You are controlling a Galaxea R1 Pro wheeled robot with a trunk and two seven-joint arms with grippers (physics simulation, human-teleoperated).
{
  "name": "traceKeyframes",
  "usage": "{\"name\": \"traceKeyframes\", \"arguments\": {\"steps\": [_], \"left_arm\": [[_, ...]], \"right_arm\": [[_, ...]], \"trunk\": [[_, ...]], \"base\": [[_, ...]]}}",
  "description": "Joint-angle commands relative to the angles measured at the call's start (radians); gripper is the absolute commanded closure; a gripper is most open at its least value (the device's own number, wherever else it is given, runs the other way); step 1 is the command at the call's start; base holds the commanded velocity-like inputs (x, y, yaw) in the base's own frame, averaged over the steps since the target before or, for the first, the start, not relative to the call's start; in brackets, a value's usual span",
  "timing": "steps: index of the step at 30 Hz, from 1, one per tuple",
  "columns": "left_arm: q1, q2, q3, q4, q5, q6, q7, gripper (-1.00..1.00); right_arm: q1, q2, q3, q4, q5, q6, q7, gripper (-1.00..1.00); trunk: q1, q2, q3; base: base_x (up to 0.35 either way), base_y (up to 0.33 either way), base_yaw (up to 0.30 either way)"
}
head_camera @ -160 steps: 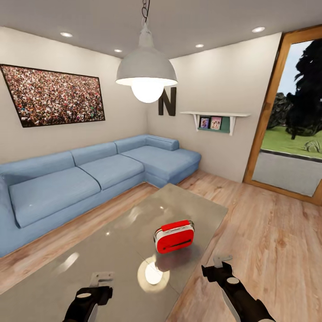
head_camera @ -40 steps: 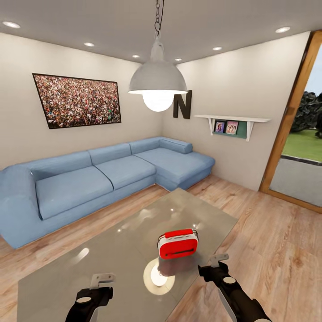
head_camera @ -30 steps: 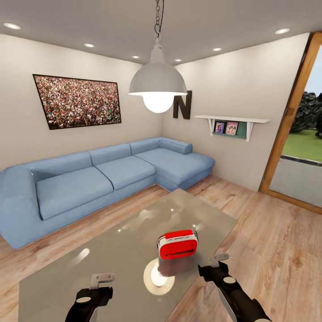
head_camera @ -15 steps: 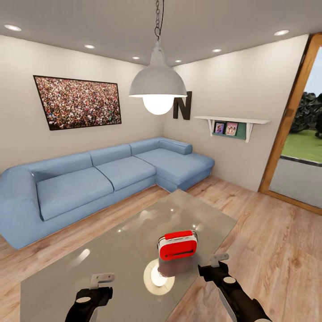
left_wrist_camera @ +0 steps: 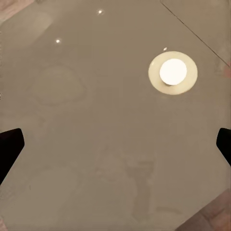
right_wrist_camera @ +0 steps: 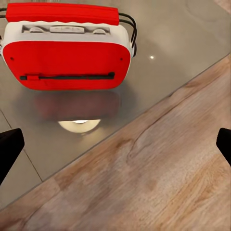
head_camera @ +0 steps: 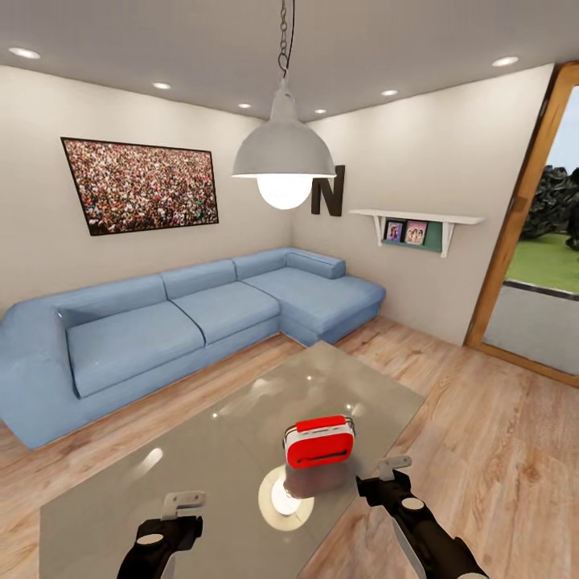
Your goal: Turn on the radio receiver that's on the table in the living room.
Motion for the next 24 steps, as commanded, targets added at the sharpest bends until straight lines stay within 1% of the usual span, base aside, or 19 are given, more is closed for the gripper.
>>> {"name": "traceKeyframes", "arguments": {"steps": [1,9,16,22,23,24], "left_arm": [[0.0,0.0,0.0,0.0,0.0,0.0,0.0,-1.0],[0.0,0.0,0.0,0.0,0.001,-0.001,-0.001,-1.0],[0.0,0.0,0.001,0.001,0.0,-0.017,-0.001,-1.0],[0.0,0.001,0.001,0.001,0.0,-0.02,-0.001,-1.0],[0.0,0.001,0.001,0.0,0.0,-0.02,-0.001,-1.0],[0.0,0.001,0.001,0.0,0.0,-0.02,-0.001,-1.0]], "right_arm": [[0.0,0.0,0.0,0.0,0.0,0.0,0.0,-1.0],[0.0,0.0,-0.002,-0.003,0.001,-0.002,-0.002,-1.0],[-0.001,-0.001,-0.004,-0.012,0.001,-0.061,-0.006,-1.0],[-0.009,-0.001,-0.007,-0.2,-0.008,-0.049,-0.006,-1.0],[-0.029,-0.001,-0.008,-0.229,-0.009,-0.025,-0.005,-1.0],[-0.047,-0.001,-0.008,-0.237,-0.01,-0.001,-0.005,-1.0]], "trunk": [[-0.004,0.007,0.003],[-0.035,0.063,0.028],[-0.061,0.112,0.05],[-0.084,0.154,0.069],[-0.088,0.161,0.072],[-0.092,0.168,0.075]], "base": [[0.0,0.0,0.0],[0.0,0.0,0.0],[0.0,0.0,0.0],[0.0,0.0,0.0],[0.0,0.0,0.0],[0.0,0.0,0.0]]}}
